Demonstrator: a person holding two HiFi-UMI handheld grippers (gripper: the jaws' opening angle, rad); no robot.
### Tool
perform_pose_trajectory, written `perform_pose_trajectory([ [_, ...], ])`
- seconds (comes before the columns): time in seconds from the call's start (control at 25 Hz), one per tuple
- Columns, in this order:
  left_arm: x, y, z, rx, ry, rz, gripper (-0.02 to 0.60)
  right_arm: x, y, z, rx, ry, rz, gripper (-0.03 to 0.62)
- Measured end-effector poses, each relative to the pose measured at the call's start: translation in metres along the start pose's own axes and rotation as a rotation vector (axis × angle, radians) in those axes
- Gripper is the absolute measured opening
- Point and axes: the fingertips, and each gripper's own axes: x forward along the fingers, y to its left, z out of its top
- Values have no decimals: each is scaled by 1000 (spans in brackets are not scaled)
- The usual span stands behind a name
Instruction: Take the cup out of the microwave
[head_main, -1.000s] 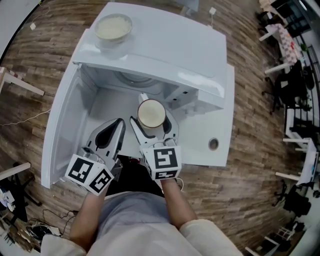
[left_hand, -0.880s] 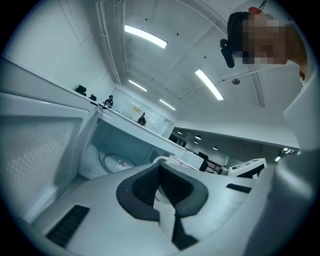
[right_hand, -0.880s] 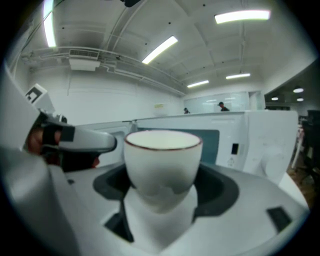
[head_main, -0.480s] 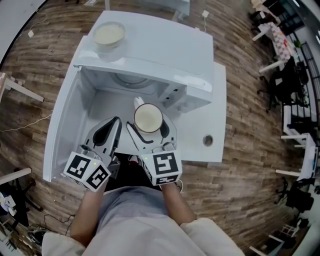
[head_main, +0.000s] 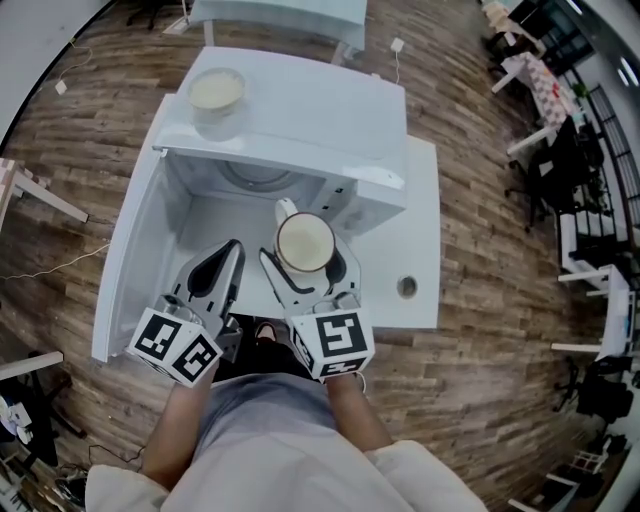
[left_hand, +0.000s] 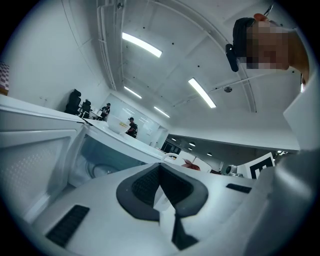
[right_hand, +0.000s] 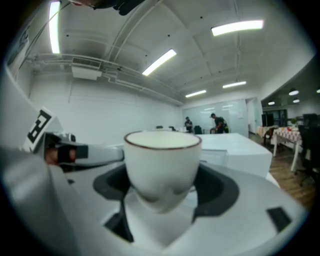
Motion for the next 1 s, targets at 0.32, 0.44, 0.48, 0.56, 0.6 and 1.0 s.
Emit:
perform_pose_trajectory([
  [0.32, 2, -14, 3, 0, -8, -30, 9, -5, -7, 14, 0, -26, -31, 388],
  [0.44, 5, -17, 5, 2, -11, -34, 9, -6, -11, 16, 11, -23, -34, 388],
  [0.48, 6, -18, 6, 4, -12, -35, 9, -6, -12, 17, 15, -23, -32, 388],
  [0.56, 7, -20, 7, 9, -13, -36, 9, -7, -12, 18, 19, -23, -26, 388],
  [0.6, 7, -20, 7, 11, -14, -37, 9, -7, -12, 18, 20, -23, -22, 388],
  [1.0, 8, -22, 7, 22, -15, -29, 9, -7, -9, 18, 16, -21, 5, 388],
])
